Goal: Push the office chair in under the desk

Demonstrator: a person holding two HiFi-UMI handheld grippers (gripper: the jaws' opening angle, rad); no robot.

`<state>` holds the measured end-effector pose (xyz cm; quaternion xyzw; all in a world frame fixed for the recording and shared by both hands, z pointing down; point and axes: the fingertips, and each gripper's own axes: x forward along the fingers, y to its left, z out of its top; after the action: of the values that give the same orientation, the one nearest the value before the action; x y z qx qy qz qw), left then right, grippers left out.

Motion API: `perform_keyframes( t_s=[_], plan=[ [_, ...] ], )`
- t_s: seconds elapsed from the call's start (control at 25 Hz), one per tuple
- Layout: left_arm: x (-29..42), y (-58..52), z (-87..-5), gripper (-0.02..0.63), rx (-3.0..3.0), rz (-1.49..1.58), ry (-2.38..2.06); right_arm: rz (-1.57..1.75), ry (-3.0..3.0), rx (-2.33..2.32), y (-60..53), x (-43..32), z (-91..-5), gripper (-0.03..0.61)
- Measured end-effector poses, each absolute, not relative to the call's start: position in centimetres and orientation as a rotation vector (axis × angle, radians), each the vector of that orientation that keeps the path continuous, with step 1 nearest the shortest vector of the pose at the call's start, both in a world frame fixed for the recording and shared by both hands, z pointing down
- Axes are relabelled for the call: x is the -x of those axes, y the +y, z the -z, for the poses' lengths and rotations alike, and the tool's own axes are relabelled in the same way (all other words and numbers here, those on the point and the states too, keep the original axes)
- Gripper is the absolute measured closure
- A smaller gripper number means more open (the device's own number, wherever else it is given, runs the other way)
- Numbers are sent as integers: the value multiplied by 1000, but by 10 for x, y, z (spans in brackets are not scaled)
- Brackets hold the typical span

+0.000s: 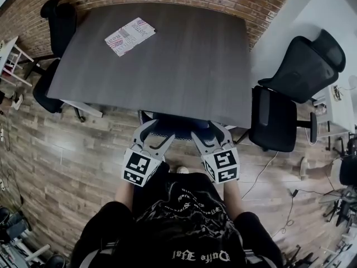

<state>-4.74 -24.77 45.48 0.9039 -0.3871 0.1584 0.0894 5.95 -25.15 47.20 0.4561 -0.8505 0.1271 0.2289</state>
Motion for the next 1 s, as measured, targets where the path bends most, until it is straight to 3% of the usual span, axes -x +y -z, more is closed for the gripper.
perform_keyframes(
  t_s=[0.64, 1.0],
  plan=[
    [52, -259, -387, 348, -2700, -70, -1256, -256, -2471, -1630, -249, -82, -402, 316],
    [55, -265, -388, 418, -2670, -61, -1313, -252, -2490, -1622, -253, -80, -400, 333]
  ],
)
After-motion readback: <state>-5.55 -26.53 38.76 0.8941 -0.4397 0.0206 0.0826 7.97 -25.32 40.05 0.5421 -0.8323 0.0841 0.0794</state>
